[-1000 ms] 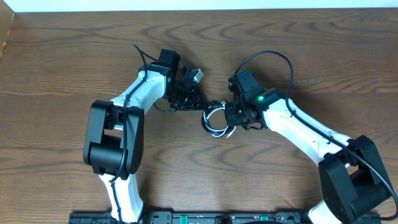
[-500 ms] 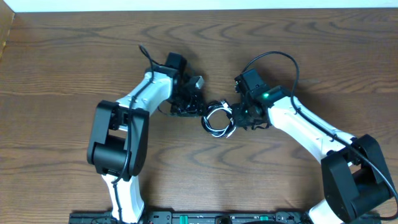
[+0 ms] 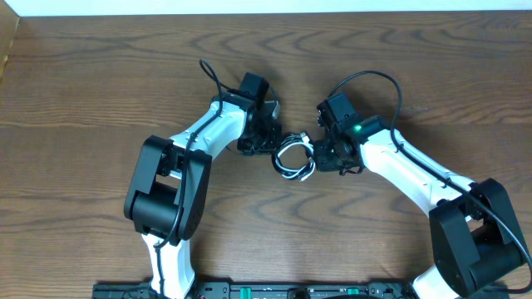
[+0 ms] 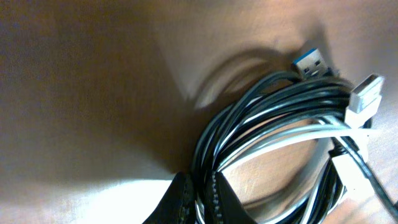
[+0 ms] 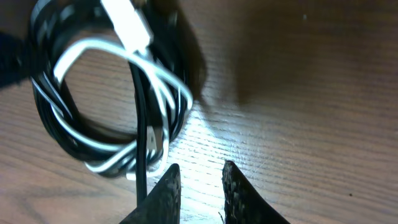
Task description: Untangle cables
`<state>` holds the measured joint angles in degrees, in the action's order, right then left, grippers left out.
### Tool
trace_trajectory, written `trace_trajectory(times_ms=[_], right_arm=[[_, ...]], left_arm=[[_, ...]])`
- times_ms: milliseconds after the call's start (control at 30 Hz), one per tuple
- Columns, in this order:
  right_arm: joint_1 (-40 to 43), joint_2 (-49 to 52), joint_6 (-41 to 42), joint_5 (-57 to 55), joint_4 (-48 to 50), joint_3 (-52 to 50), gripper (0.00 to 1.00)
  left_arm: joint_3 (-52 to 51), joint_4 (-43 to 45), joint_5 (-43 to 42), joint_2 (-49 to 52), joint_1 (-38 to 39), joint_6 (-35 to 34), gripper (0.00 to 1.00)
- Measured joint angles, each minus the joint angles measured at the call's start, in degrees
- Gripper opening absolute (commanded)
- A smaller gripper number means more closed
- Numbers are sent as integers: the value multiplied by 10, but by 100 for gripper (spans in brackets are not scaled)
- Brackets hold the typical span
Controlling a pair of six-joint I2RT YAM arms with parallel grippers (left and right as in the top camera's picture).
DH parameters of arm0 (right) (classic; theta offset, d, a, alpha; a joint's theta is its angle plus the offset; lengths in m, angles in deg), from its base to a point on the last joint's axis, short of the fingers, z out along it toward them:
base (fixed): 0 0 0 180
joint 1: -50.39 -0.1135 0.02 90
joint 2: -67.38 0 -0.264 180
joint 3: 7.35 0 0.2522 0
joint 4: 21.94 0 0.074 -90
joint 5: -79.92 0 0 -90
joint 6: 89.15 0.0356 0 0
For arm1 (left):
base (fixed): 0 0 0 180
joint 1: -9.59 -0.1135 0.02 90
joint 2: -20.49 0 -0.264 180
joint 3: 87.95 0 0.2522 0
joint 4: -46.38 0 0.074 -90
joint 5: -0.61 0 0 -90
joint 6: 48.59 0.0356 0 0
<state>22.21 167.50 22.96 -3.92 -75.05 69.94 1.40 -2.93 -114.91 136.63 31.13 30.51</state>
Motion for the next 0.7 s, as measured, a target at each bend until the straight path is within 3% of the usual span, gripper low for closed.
trace_trajectory(times_ms=[433, 700], right_arm=[[2, 0, 42, 52, 38, -4, 12], [2, 0, 77, 57, 62, -4, 8]], left_arm=[[0, 50, -1, 0, 0, 19, 8], [0, 46, -56, 0, 0, 29, 7]])
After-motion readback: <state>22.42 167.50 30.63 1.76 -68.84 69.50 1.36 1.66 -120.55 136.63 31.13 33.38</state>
